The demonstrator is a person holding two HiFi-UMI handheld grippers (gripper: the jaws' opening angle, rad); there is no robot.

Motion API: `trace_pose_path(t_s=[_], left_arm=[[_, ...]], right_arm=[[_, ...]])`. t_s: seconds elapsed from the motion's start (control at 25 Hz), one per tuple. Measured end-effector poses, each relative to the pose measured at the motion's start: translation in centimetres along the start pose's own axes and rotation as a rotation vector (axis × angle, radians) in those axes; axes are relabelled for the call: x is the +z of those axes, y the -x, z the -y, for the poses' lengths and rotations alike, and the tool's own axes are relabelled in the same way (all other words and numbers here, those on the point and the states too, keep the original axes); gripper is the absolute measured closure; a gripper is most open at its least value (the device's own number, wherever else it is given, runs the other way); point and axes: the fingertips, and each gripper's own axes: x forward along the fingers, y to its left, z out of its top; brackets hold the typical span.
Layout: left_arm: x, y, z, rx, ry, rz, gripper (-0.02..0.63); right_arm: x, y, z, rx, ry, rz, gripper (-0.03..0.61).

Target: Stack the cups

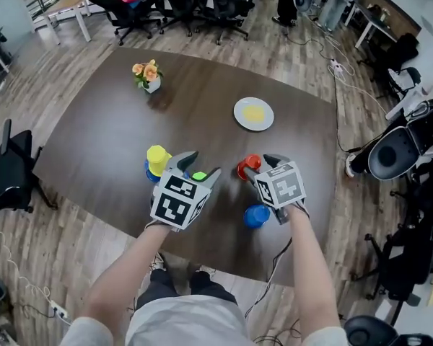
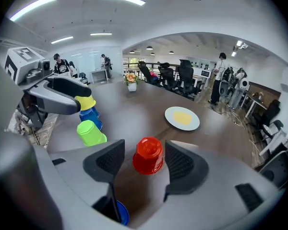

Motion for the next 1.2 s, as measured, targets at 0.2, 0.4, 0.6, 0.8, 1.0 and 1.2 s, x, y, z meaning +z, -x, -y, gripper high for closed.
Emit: trace_pose_path(t_s=[0.2, 0.4, 0.6, 0.8, 1.0, 1.2], left_arm=[[-0.3, -0.3, -1.4, 0.039, 0.03, -0.008, 0.348], [-0.9, -0.4, -2.3, 0.056, 0.042, -0.015, 0.348], [-0.8, 0.4, -2.8, 0.051, 0.04, -0.009, 0.35], [-0.3, 2.1, -3.4, 0.041, 0.016, 0.007, 0.35], [0.6, 3.9, -4.0, 0.032, -0.003, 0.033, 0.35], [0.9, 6.2, -5.3, 0.032, -0.012, 0.059, 0.351]], right_arm=[[-0.8, -2.2, 0.6, 0.029, 0.004, -0.044, 0.331], [-1.9, -3.7, 0.7, 0.039, 0.01, -0.086, 0.338], [-0.6, -2.8, 0.3, 0.026, 0.019, -0.056, 0.351], [2.0, -1.1, -1.7, 0.028, 0.043, -0.016, 0.351], [4.1, 0.5, -4.1, 0.028, 0.069, 0.006, 0.351], [6.3, 1.6, -7.1, 0.038, 0.099, 0.008, 0.351]])
